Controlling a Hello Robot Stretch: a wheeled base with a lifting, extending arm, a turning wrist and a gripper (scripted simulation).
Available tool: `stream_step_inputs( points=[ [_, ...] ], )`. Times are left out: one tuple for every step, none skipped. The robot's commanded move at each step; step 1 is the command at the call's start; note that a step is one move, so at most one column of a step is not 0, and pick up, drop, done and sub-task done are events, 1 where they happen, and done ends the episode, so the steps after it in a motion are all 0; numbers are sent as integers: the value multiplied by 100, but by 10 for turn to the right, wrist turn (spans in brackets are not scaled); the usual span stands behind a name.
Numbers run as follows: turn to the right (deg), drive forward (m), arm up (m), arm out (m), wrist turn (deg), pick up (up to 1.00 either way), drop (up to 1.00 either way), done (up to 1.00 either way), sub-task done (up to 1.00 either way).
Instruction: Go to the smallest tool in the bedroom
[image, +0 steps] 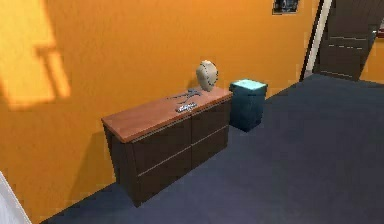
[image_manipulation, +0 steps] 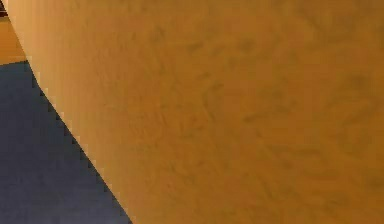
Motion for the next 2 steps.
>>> stream_step_inputs(
  points=[
    [-30, 0, 0, 0, 0, 0, 0, 0, 0],
    [0, 85, 0, 0, 0, 0, 0, 0, 0]
  ],
)
